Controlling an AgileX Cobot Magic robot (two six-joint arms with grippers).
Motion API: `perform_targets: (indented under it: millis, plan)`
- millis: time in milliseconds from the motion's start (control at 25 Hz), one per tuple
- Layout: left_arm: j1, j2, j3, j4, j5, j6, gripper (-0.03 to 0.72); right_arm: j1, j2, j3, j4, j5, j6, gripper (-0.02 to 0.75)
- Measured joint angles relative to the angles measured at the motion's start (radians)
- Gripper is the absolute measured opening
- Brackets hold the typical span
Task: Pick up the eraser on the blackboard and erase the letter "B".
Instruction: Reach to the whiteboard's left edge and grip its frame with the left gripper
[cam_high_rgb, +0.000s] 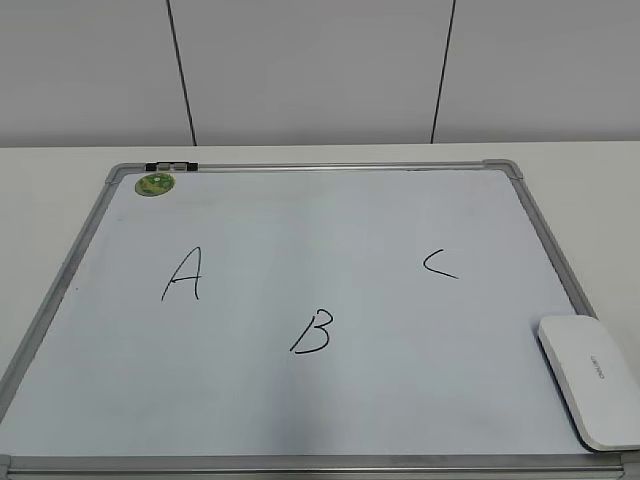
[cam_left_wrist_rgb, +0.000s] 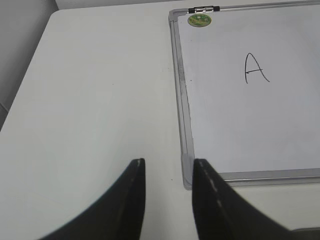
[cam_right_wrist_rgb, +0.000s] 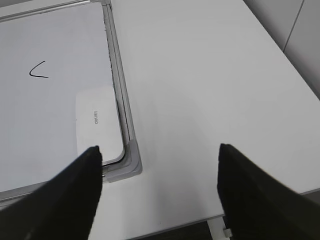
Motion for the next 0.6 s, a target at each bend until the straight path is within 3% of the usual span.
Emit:
perform_targets:
  millis: [600]
  plan:
    - [0.0, 0.015, 0.0, 0.0, -0.002, 0.0, 0.232, 0.0, 0.0, 0.0, 0.0, 0.0, 0.0, 0.534]
